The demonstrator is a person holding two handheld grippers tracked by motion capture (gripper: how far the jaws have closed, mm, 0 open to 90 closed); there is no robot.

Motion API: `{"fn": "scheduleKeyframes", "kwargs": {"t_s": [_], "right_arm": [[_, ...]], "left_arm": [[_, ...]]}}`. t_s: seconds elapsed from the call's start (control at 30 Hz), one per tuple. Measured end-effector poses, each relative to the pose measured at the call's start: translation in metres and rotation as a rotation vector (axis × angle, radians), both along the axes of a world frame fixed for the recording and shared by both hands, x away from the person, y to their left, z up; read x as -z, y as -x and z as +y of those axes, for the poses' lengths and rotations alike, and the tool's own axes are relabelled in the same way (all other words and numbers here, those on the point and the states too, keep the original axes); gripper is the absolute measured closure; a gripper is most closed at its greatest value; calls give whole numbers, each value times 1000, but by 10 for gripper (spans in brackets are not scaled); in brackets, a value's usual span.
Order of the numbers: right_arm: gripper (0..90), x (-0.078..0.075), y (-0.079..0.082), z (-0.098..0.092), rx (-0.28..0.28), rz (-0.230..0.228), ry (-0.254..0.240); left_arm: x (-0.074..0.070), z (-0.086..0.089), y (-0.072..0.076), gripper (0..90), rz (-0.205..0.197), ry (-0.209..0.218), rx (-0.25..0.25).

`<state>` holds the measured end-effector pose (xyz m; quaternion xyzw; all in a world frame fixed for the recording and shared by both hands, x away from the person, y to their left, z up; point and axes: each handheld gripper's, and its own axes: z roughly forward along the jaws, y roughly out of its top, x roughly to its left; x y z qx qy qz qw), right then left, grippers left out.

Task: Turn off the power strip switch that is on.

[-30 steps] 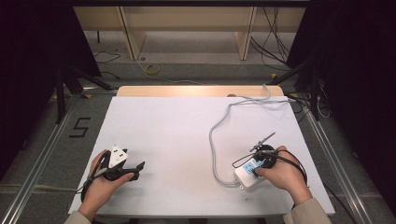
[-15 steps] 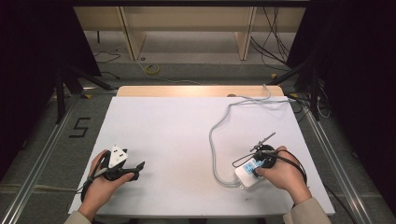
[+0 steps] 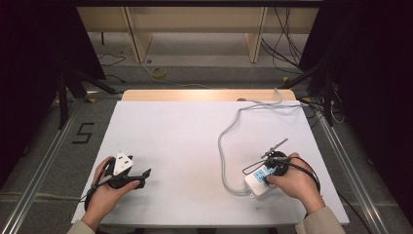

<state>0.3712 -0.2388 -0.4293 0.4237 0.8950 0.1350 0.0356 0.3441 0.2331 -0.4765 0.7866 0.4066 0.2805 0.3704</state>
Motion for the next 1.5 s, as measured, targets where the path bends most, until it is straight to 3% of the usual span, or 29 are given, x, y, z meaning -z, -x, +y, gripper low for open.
{"fn": "scheduleKeyframes", "kwargs": {"t_s": [0.67, 0.73, 0.8, 1.03, 1.33, 1.5], "right_arm": [[900, -2, 0, -1, -5, -12, -10], [900, -4, 0, -1, -4, -30, 32], [900, -2, 0, -3, 1, -36, 37], [900, -7, 0, -6, 16, -69, -3], [877, -11, -1, -11, 38, -153, -54], [820, -11, -2, -16, 54, -210, -113]], "left_arm": [[0, 0, 0, 188, 2, 0, 0], [1, 0, 0, 188, 3, 0, 1], [0, 0, 0, 188, 3, 0, 1], [1, 0, 0, 188, 3, 0, 2], [0, 0, 0, 188, 2, 1, 0], [0, 0, 0, 189, 2, 1, 1]]}}
